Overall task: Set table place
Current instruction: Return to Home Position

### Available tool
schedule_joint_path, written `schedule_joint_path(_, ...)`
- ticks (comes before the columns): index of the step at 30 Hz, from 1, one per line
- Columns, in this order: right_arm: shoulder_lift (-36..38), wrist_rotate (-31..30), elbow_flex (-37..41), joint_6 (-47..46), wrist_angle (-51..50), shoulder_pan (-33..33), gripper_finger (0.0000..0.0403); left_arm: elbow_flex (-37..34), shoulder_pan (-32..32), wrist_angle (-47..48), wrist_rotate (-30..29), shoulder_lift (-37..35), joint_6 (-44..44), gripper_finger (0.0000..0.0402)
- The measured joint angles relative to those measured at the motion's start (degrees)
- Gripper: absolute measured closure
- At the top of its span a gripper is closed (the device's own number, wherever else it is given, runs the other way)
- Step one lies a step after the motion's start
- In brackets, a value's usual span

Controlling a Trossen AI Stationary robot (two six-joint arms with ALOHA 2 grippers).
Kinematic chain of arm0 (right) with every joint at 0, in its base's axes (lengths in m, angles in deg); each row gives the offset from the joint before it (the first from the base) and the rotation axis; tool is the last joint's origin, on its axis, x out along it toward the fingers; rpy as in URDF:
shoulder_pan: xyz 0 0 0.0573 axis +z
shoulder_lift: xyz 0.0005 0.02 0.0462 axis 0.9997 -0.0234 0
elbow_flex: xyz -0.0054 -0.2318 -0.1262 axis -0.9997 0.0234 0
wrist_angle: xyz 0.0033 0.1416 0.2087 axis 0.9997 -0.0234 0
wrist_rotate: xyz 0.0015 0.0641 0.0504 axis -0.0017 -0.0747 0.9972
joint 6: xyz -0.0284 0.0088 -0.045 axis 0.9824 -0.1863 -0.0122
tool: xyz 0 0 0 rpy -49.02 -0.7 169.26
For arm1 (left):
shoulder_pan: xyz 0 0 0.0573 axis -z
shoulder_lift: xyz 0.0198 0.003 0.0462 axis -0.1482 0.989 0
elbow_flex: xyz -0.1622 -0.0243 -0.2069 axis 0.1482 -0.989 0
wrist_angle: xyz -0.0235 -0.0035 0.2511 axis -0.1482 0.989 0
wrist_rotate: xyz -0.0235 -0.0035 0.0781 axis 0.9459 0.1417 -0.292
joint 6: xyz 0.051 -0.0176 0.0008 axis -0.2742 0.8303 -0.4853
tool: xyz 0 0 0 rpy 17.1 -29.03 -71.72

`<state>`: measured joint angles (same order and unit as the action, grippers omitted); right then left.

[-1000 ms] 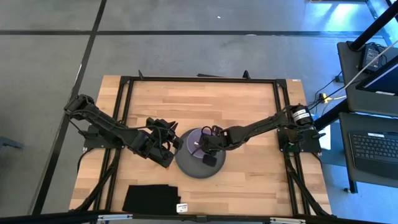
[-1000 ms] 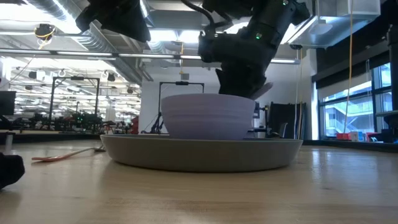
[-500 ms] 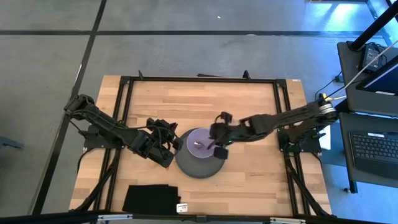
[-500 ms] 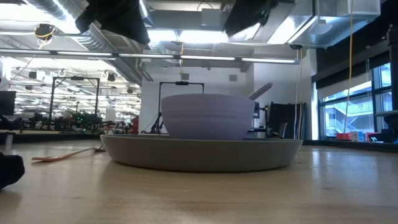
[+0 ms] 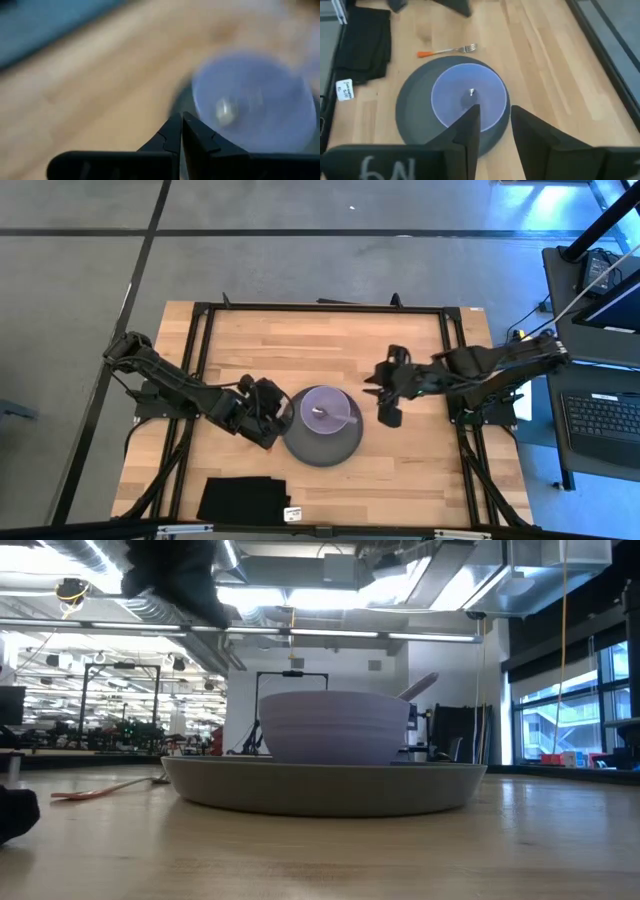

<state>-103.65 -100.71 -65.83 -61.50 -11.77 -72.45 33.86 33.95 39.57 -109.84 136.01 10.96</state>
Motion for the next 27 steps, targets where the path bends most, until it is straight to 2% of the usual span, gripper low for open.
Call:
schedule_joint_path(2,2.57,0.56,1.07,0.45,-0.31,0.78,0.0290,0.00,0.18,-3.93,-5.71,0.36,-2.95,0.0393)
schedule_joint_path(4,5.60,0.78,2.12,-0.91,-1.36,2.04,0.0290,-0.07,0.64,-10.15,-9.81,0.28,-9.60,0.0389)
schedule_joint_path(5,7.47,0.81,2.89,-1.85,-1.40,2.86,0.0290,-0.07,0.77,-13.89,-10.78,-0.21,-13.60,0.0387)
schedule_joint_path(7,11.77,0.46,5.36,-2.54,0.33,4.95,0.0290,-0.07,0.69,-21.08,-8.76,-2.02,-22.27,0.0382)
schedule_joint_path(9,16.53,-0.51,9.14,-1.79,4.16,7.13,0.0290,-0.07,-0.04,-28.59,-0.60,-4.37,-29.76,0.0376)
schedule_joint_path(13,26.28,-0.75,19.22,-1.04,12.09,9.63,0.0290,-0.09,-1.98,-40.60,26.22,-10.16,-38.61,0.0366)
schedule_joint_path(15,30.76,-0.81,25.04,-1.58,16.28,9.92,0.0290,0.02,-2.29,-44.85,36.91,-12.61,-44.01,0.0361)
schedule_joint_path(16,32.64,-0.81,27.87,-2.67,17.72,9.92,0.0290,0.02,-2.24,-45.24,40.38,-13.92,-47.16,0.0359)
schedule_joint_path(19,38.26,-0.79,36.25,-7.69,20.69,9.94,0.0290,0.02,-1.16,-44.00,45.28,-17.05,-52.54,0.0354)
schedule_joint_path(22,43.37,-0.81,43.63,-10.09,24.45,9.92,0.0290,0.02,1.03,-43.60,45.27,-18.60,-48.64,0.0348)
schedule_joint_path(27,52.65,-0.83,51.86,-8.52,30.53,9.92,0.0290,-0.04,2.73,-41.97,46.00,-19.69,-51.55,0.0341)
